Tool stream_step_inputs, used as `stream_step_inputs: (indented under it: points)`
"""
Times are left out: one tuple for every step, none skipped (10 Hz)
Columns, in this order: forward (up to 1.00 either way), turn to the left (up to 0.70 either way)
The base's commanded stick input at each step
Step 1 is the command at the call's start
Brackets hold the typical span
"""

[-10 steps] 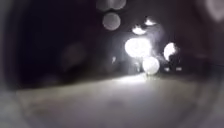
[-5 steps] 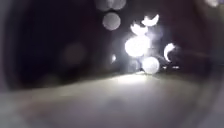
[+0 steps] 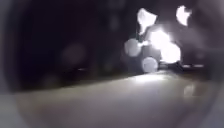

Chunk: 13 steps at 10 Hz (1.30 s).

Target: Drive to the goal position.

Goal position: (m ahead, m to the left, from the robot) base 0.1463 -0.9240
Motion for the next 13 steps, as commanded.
stream_step_inputs:
  points:
    - [0.00,0.05]
    - [0.00,0.05]
    - [0.00,0.05]
    - [0.00,0.05]
    - [0.00,0.05]
    - [0.00,0.05]
    - [0.00,0.05]
    - [0.00,0.05]
    - [0.00,0.05]
    - [0.00,0.05]
    - [0.00,0.05]
    - [0.00,0.05]
    - [0.00,0.05]
